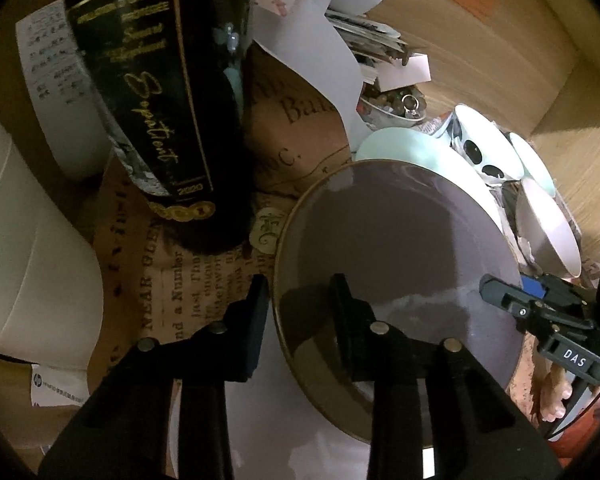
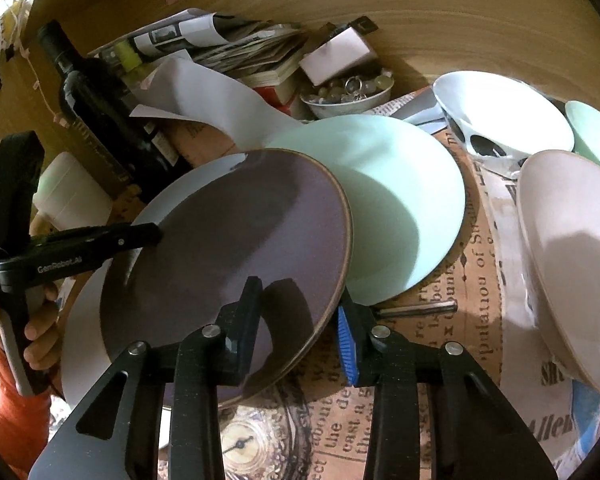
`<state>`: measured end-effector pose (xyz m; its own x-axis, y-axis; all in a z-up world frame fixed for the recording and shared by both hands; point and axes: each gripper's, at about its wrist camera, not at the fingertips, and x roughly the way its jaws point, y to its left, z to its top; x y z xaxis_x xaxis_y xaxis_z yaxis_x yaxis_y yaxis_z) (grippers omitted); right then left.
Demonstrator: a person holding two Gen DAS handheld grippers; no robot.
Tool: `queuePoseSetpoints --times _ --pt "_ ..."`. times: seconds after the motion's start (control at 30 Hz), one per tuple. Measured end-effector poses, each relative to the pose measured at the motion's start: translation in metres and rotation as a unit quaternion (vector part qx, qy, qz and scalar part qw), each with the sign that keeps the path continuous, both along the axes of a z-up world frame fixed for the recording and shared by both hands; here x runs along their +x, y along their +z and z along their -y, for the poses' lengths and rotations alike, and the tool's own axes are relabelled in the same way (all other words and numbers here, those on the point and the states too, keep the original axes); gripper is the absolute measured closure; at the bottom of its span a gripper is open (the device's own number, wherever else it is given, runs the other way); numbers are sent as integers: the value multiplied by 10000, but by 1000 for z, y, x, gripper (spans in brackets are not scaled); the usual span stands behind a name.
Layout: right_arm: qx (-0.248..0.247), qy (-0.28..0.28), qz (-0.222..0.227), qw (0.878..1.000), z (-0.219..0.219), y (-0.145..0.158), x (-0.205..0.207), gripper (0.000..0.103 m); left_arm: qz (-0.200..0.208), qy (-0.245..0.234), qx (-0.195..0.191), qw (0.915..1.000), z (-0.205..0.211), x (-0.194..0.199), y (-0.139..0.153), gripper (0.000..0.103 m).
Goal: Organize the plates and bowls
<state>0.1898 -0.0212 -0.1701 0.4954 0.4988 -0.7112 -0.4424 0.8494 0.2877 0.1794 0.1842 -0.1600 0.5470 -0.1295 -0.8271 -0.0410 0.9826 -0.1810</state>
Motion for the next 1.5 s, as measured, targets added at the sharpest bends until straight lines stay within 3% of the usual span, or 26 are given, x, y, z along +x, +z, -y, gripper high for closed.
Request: queuePoseSetpoints --times 0.43,0.47,0.5,0.53,0.57,0.63,0.8,0.87,0.97,1.1,1.13,1.3,1.5 --pt "-43 -6 183 9998 5 7 -7 79 228 60 408 9989 11 -13 8 74" --pt "10 22 186 9998 6 9 -8 84 316 51 476 9984 13 -15 12 74" --pt "112 115 160 9997 6 11 -8 88 417 -294 115 9986 16 -18 16 98" --pt "160 221 126 9996 4 13 -9 88 330 -626 -276 9971 20 -20 17 102" --pt "126 226 133 9996 2 14 -9 88 261 -729 -361 9963 26 -20 19 102" --pt "8 192 152 9997 -4 11 -9 87 444 -458 250 9976 38 -21 28 102" --pt "94 233 109 9996 -4 7 -10 87 529 -23 204 9984 16 -25 31 102" --pt "65 235 139 9996 -6 8 -11 87 478 104 240 9985 5 -29 31 101" --pt "88 243 129 9996 -5 7 -9 87 389 320 325 9982 -7 -37 28 90" --pt "90 251 147 9995 -5 6 -9 87 135 398 368 9984 -15 -43 16 64" --pt "85 252 158 9995 -5 6 -9 87 83 383 344 9986 -15 -46 12 62" --pt "110 248 145 9995 -5 5 -8 87 -70 219 269 9994 -13 -57 3 61" --pt "112 260 167 9995 -6 6 -8 87 -270 53 -137 9995 -9 -61 -5 61"
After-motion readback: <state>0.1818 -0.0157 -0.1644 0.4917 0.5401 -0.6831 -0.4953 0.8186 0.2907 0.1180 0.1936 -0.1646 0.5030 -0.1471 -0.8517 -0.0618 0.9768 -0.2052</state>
